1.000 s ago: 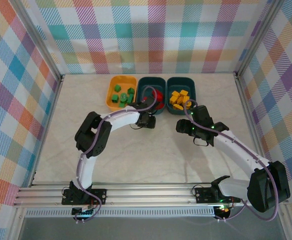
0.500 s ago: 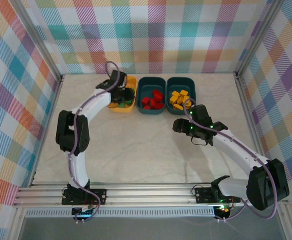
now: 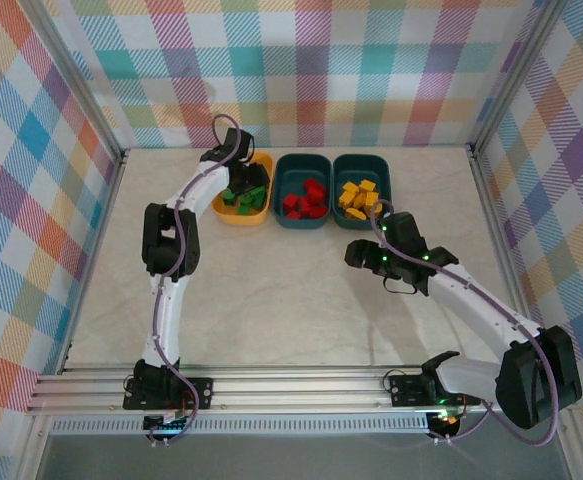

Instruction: Sort the legos into containers by color

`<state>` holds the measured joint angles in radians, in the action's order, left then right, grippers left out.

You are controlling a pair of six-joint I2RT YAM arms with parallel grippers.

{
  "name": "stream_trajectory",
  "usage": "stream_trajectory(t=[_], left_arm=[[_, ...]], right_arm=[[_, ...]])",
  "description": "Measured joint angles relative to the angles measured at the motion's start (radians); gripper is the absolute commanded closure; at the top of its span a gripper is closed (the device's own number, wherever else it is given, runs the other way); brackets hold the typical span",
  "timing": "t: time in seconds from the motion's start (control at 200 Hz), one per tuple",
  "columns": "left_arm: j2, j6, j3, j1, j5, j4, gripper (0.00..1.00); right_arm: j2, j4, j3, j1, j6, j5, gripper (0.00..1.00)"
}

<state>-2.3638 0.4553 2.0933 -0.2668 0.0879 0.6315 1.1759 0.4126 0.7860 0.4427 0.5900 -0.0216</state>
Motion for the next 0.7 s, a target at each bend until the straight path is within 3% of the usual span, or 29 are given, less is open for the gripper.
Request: stream_trajectory(t=[0.115, 0.34, 0.41, 0.465, 0.55, 0.7], left_arm=[[0.004, -0.006, -0.002, 0.0, -0.003, -0.005, 0.24], [0.188, -0.018, -0.182, 0.0, -0.01, -0.07, 0.15], [0.332, -0.022, -0.303, -0.006, -0.015, -0.124, 0.11], [0.484, -0.035, -0.414, -0.011, -0.03, -0.176, 0.01], [0.727, -0.064, -0.562, -0.036, -0.074, -0.245, 0.0], [1.164, -0.176, -0.819, -0.236, -0.227, -0.432, 0.0]], right_arm=[[-0.01, 0.001, 0.0, 0.0, 0.001, -0.001, 0.17], [-0.013, 0.029, 0.008, 0.0, -0.008, -0.013, 0.06], [-0.033, 0.039, 0.024, 0.0, -0.027, -0.019, 0.0], [-0.064, 0.045, 0.046, 0.003, -0.043, -0.023, 0.0], [-0.121, 0.058, 0.116, 0.02, -0.082, -0.024, 0.0], [-0.208, -0.043, 0.212, 0.103, -0.174, 0.017, 0.0]])
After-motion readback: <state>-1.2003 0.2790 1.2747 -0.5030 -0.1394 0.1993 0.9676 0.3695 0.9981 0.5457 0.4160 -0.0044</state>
